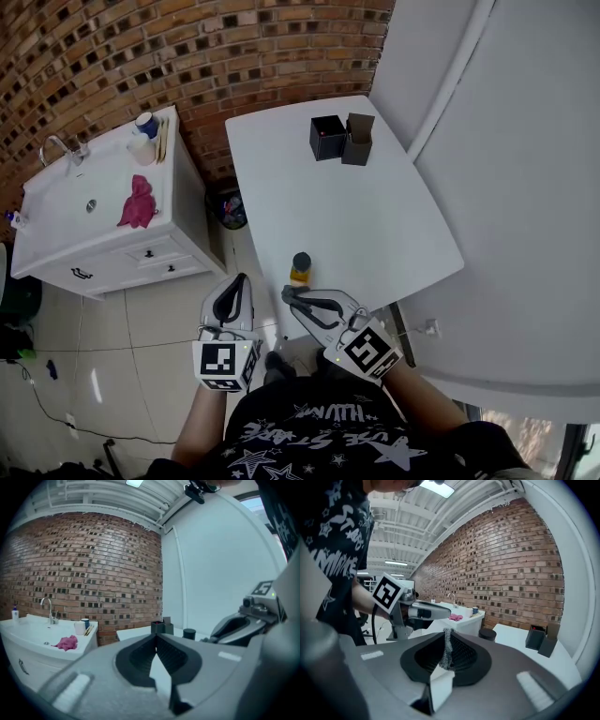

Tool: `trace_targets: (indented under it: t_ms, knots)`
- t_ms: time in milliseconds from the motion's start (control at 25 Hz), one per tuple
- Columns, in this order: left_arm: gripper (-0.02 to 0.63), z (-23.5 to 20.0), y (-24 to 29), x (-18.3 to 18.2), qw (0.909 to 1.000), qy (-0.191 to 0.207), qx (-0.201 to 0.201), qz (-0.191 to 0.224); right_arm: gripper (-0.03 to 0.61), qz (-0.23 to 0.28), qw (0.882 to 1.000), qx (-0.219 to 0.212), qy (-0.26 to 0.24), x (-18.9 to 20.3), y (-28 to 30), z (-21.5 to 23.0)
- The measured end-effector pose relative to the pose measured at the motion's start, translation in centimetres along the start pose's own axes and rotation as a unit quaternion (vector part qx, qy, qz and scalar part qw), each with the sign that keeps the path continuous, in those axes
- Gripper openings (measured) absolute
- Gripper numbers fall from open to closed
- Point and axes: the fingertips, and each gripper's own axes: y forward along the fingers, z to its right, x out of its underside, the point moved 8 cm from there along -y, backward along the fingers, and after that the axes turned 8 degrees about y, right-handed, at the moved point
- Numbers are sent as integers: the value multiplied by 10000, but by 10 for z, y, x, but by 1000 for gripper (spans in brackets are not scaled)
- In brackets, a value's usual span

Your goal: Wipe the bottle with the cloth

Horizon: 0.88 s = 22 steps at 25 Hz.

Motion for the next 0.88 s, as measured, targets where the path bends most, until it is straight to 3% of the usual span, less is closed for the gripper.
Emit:
trace_targets:
  t_ms: [280, 880]
  knots:
    - [3, 2, 6, 4, 9999, -99, 47, -111, 37, -262, 9945, 435, -917, 25, 12, 6]
    - [3, -1, 9, 10, 9994, 52, 104, -319, 37, -749, 9936, 254, -806, 58, 26, 14]
